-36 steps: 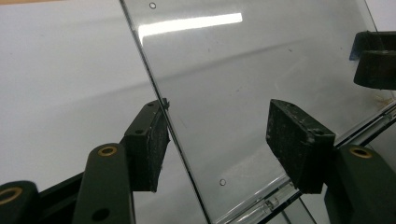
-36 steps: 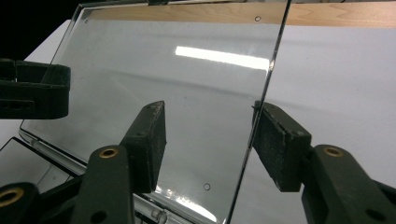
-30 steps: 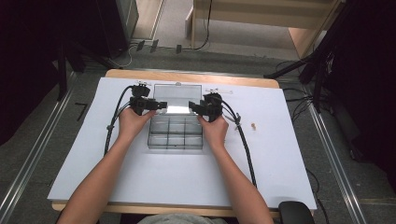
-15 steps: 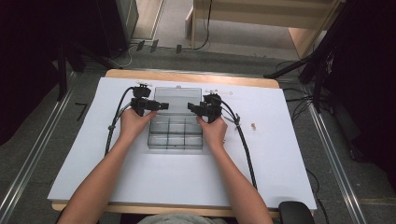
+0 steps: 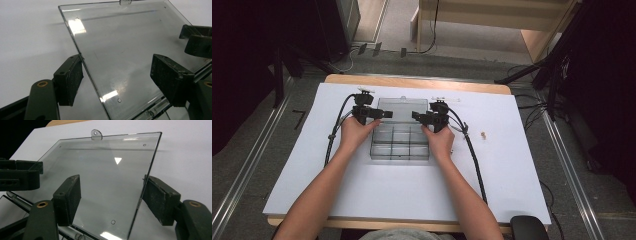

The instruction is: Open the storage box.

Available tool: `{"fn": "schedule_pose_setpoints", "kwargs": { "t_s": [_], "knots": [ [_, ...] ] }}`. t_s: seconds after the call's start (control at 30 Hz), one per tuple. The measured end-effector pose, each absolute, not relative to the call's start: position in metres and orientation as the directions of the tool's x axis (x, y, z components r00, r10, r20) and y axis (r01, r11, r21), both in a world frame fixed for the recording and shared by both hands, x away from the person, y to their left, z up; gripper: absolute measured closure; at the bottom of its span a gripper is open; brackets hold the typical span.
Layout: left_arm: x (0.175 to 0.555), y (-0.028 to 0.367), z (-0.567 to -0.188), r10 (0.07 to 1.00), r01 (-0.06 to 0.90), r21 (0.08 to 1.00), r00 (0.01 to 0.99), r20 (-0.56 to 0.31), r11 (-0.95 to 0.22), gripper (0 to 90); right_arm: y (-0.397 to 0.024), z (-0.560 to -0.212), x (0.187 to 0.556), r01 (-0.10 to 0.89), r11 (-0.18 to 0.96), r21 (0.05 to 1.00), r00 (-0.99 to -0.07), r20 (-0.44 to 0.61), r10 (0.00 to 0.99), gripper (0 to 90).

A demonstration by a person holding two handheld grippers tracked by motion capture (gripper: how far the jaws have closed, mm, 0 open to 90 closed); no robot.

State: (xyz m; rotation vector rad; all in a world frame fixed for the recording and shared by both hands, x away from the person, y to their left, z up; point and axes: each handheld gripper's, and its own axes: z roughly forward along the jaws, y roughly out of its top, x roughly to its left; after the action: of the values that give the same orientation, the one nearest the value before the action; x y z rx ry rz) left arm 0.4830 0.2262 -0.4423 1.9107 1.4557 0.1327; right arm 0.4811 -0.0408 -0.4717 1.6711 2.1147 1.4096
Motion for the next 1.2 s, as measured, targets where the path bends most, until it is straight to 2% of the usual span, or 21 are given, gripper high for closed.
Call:
{"fn": "schedule_pose_setpoints", "kwargs": {
  "t_s": [0.77,0.93,1.03,1.2],
  "knots": [
    [0.4855,0.2303,-0.4450,0.860,0.823,0.561,0.346,-0.374,-0.087,27.5,-0.0429,-0.4732,0.4844,0.743,-0.028,0.669,-0.384,0.460,0.800,31.0],
    [0.4860,0.2326,-0.4450,0.856,0.830,0.551,0.343,-0.386,-0.084,28.5,-0.0456,-0.4726,0.4850,0.753,-0.034,0.657,-0.374,0.470,0.800,33.0],
    [0.4855,0.2347,-0.4438,0.863,0.825,0.558,0.345,-0.368,-0.092,30.0,-0.0474,-0.4698,0.4841,0.745,-0.014,0.667,-0.376,0.436,0.818,36.8],
    [0.4824,0.2352,-0.4371,0.864,0.814,0.572,0.359,-0.354,-0.104,32.7,-0.0506,-0.4643,0.4816,0.742,0.010,0.671,-0.388,0.417,0.822,37.8]
  ]
}}
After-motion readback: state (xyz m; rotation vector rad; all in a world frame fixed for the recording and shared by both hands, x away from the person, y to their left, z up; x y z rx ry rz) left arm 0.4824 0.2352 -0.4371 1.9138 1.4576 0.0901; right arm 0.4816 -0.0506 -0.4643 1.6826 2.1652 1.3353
